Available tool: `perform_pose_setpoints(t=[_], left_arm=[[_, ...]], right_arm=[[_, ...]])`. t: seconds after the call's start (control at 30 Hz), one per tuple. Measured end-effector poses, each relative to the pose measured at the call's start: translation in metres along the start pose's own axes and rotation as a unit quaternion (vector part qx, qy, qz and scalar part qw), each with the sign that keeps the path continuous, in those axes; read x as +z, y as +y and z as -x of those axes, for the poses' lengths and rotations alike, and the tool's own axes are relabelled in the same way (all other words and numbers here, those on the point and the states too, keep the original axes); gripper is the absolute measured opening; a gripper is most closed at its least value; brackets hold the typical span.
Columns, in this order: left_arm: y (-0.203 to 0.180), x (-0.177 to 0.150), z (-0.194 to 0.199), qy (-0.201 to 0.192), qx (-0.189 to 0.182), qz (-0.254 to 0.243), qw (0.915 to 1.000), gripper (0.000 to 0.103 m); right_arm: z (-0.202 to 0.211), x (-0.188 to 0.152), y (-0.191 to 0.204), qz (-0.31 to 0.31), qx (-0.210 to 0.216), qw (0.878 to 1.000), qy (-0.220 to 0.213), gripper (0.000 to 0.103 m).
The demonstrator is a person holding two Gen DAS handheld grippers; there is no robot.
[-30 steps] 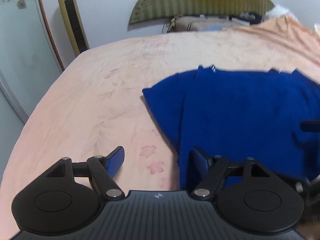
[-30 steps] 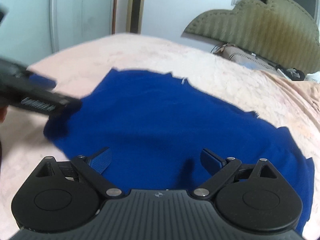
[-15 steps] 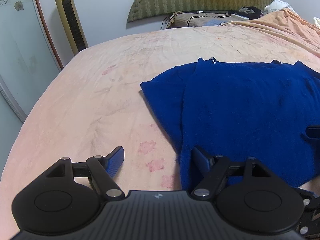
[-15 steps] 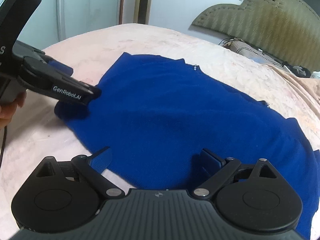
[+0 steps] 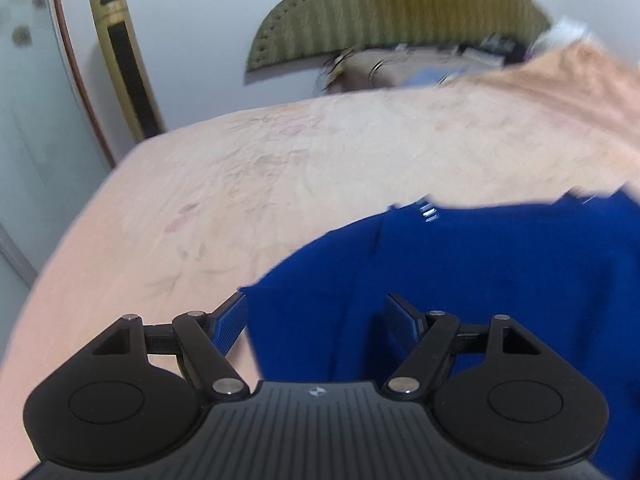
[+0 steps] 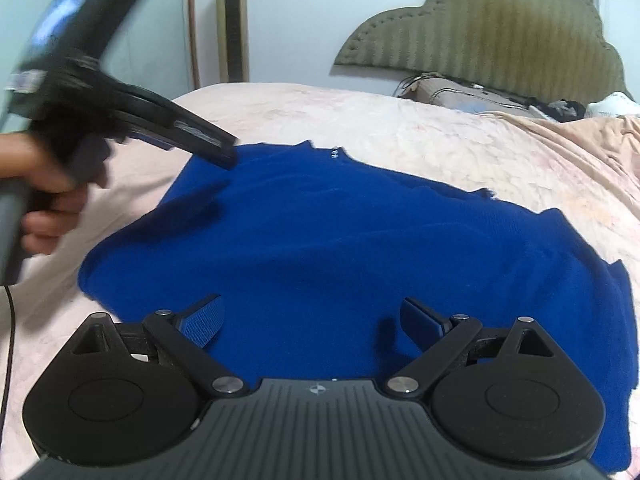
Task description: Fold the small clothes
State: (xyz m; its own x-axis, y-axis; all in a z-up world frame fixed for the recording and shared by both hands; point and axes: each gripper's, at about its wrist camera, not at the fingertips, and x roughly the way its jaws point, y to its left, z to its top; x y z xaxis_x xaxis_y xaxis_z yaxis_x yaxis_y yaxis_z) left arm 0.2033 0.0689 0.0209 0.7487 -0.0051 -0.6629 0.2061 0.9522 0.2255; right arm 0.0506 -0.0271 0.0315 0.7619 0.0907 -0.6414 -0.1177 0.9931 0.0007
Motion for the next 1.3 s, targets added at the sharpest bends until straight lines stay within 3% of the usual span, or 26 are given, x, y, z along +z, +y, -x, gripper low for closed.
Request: perform_pose_setpoints(t=[0.1, 0.23, 0.33, 0.5, 0.6, 0.73, 0.87, 1.1, 1.3], left_arm=[[-0.010, -0.005, -0.016, 0.013, 0.038, -0.019, 0.9990, 0.075], [-0.008, -0.010, 0.015, -0.017, 0.009, 0.003, 0.9998, 0.075], [-0.017, -0.017, 0.036, -0.033, -0.020, 0.003, 0.9993, 0.082], [-0.034, -0.036, 0.039, -0.014, -0.043, 0.011, 0.9989, 0.082], [-0.037, -0.047, 0.036, -0.005, -0.044, 0.030, 0.9986, 0.082], [-0.033, -0.056, 0.035, -0.010, -0.048, 0.063, 0.9968, 0.084], [-0.032, -0.063, 0.036, -0.017, -0.042, 0.076, 0.9961, 0.091], [-0.036, -0.075, 0.037, -0.049, -0.028, 0.082, 0.9951, 0.095], [-0.032, -0.078, 0.036, -0.052, -0.029, 0.100, 0.9931, 0.099]], right_arm=[[-0.004, -0.003, -0.012, 0.002, -0.021, 1.000, 0.015, 0.096], [0.009, -0.005, -0.041, -0.020, -0.047, 0.999, 0.005, 0.095], [0.019, -0.006, -0.071, -0.040, -0.097, 0.994, -0.012, 0.098], [0.006, -0.029, -0.117, -0.086, -0.157, 0.983, 0.033, 0.098], [0.010, -0.047, -0.127, -0.119, -0.147, 0.982, 0.021, 0.101], [0.012, -0.059, -0.125, -0.118, -0.149, 0.982, 0.008, 0.103], [0.013, -0.061, -0.123, -0.121, -0.150, 0.981, 0.000, 0.103], [0.021, -0.066, -0.122, -0.132, -0.148, 0.980, -0.007, 0.103], [0.022, -0.067, -0.121, -0.134, -0.149, 0.980, -0.010, 0.103]])
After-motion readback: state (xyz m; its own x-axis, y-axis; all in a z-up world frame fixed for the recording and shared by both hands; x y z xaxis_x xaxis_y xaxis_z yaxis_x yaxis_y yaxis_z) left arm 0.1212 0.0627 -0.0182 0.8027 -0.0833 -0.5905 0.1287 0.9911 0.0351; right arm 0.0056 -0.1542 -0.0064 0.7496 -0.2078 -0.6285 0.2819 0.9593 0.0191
